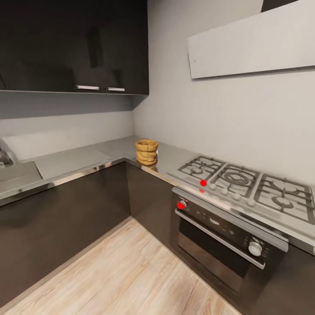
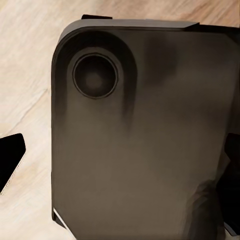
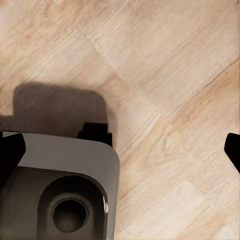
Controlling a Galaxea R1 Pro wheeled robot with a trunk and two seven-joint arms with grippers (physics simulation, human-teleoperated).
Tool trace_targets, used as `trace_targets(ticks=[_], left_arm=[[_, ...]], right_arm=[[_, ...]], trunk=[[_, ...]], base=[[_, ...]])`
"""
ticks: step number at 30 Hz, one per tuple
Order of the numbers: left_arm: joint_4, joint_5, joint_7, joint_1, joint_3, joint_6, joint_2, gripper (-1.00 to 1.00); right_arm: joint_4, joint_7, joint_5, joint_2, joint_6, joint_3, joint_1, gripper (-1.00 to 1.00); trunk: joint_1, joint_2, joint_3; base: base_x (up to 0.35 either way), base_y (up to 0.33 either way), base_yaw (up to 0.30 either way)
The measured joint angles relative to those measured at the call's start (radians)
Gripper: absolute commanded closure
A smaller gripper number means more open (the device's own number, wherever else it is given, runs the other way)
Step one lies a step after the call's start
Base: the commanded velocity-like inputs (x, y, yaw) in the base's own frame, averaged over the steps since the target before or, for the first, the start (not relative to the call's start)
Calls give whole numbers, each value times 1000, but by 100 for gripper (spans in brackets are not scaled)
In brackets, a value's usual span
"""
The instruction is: In the kitchen, take the popcorn bag from the countertop, put it into the microwave, and heat it until the popcorn is cooked so the cooked popcorn ends up inside the bag.
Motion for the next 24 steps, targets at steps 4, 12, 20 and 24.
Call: trace_targets(ticks=[4,12,20,24], left_arm=[[0,0,0,0,0,0,0,-100],[0,0,0,0,0,0,0,-100],[0,0,0,0,0,-3,0,-100],[0,0,-1,0,0,-3,0,-100]], right_arm=[[0,1,0,0,0,0,0,-100],[0,3,0,-1,0,0,0,-100],[0,3,0,-1,0,1,0,-100],[0,1,1,0,0,2,0,-100]], trunk=[[0,0,0],[0,0,0],[0,0,0],[0,0,0]], base=[[320,6,0],[321,0,0],[307,2,0],[295,66,0]])
